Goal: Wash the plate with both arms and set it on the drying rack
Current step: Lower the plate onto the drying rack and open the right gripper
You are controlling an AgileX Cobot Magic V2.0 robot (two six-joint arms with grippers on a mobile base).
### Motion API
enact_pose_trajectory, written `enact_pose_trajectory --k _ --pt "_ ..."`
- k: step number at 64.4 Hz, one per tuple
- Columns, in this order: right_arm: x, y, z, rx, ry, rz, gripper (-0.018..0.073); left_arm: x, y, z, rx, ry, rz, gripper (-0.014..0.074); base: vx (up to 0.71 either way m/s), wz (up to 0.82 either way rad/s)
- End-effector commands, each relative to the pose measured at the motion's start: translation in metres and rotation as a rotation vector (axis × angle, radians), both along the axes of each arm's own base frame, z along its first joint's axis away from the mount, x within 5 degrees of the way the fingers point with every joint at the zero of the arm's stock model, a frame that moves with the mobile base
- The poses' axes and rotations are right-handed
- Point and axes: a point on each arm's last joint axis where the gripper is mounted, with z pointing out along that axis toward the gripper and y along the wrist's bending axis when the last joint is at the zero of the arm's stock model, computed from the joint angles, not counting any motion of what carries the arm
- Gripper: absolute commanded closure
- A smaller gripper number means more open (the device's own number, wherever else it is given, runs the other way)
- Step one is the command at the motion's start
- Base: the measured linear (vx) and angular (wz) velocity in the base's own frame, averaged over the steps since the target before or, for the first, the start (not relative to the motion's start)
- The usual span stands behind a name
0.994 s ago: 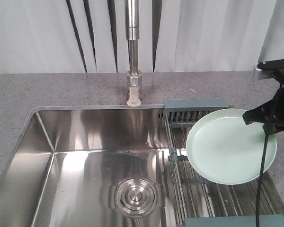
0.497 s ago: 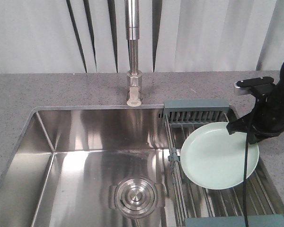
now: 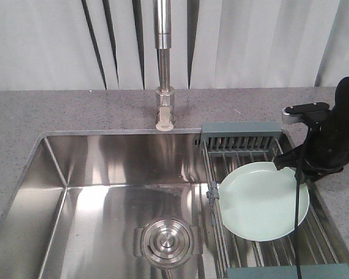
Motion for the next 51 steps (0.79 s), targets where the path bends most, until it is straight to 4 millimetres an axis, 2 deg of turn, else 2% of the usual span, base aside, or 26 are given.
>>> enact_pose_trajectory --k 1,11,20,25,37,51 --pt "-0.008 0.001 0.041 0.022 -0.135 0.001 0.0265 0.003 -0.001 0.013 -0.034 -0.091 0.004 0.0045 0.0 0.0" --pt "-0.03 0.002 0.085 0.05 -0.28 0.029 0.0265 0.003 -0.001 0.013 -0.034 -0.091 0.004 0.0045 0.0 0.0" --pt "-0.058 0.016 0.123 0.065 -0.413 0.095 0.0265 0.003 -0.001 0.013 -0.034 -0.091 0.004 0.0045 0.0 0.0" --pt "-0.074 0.025 0.135 0.078 -0.482 0.132 0.0265 0.003 -0.001 0.013 -0.034 -0.091 0.004 0.0045 0.0 0.0" --pt "-0.119 0.035 0.138 0.126 -0.585 0.164 0.0265 0.003 -0.001 0.013 -0.034 -0.091 0.004 0.0045 0.0 0.0" --pt "-0.178 0.024 0.138 0.175 -0.719 0.15 0.0277 0.003 -0.001 0.013 -0.034 -0.091 0.004 0.0045 0.0 0.0"
